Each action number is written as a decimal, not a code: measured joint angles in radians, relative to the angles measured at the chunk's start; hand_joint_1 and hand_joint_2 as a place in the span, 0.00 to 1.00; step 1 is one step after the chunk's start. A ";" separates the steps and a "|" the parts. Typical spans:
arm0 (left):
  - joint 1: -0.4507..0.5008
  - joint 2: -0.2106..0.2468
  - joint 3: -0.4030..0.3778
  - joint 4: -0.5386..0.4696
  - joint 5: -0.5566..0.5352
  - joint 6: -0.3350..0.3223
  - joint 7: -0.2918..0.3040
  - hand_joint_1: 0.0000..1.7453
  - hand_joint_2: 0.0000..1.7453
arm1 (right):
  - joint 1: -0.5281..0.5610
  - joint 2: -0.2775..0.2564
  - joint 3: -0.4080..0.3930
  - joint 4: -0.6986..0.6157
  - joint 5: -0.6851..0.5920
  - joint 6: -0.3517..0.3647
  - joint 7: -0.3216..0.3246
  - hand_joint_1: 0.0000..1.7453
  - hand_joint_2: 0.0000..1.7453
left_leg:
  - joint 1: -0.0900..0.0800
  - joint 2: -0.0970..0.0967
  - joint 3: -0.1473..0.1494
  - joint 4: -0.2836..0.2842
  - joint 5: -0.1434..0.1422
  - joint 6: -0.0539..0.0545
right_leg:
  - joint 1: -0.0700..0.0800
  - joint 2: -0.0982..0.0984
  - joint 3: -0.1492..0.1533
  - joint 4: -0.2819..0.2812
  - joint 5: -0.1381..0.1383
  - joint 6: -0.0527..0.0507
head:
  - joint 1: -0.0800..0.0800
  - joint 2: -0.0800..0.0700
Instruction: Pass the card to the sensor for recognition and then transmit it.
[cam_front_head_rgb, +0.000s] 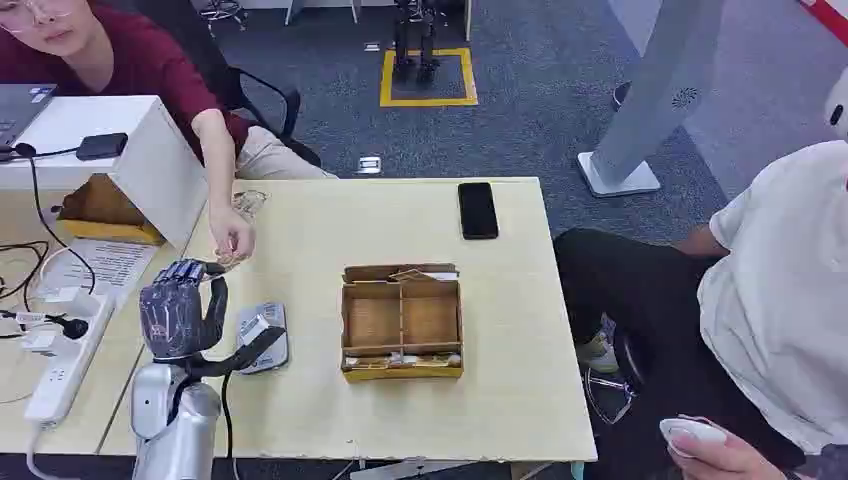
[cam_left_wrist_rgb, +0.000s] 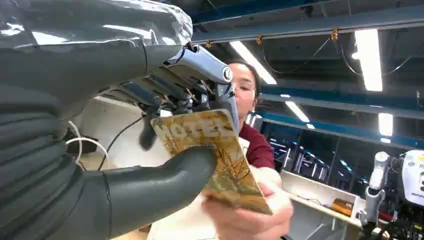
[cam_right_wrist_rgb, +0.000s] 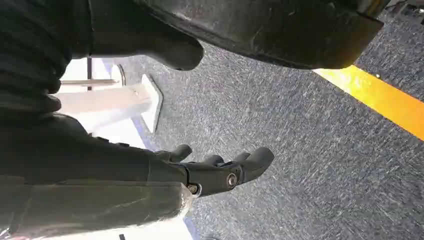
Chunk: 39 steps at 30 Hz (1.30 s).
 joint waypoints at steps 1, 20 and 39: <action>0.000 0.000 0.000 0.000 0.001 0.000 0.000 1.00 1.00 | 0.000 0.000 0.000 0.000 0.001 0.000 0.000 0.00 1.00 | 0.000 0.000 0.000 0.000 0.000 0.000 | 0.000 0.000 0.000 0.000 0.000 0.000 | 0.000 0.000; 0.000 0.001 0.000 0.000 0.002 0.000 0.000 1.00 1.00 | 0.000 0.000 0.000 0.000 0.004 0.000 0.000 0.00 1.00 | 0.000 0.000 0.000 0.000 0.000 0.000 | 0.000 0.000 0.000 0.000 0.000 0.000 | 0.000 0.000; 0.021 0.008 -0.007 -0.006 0.114 0.000 -0.002 1.00 1.00 | 0.000 0.000 0.000 0.000 0.007 0.000 0.000 0.00 1.00 | 0.000 0.000 0.000 0.000 0.000 0.000 | 0.000 0.000 0.000 0.000 0.000 0.000 | 0.000 0.000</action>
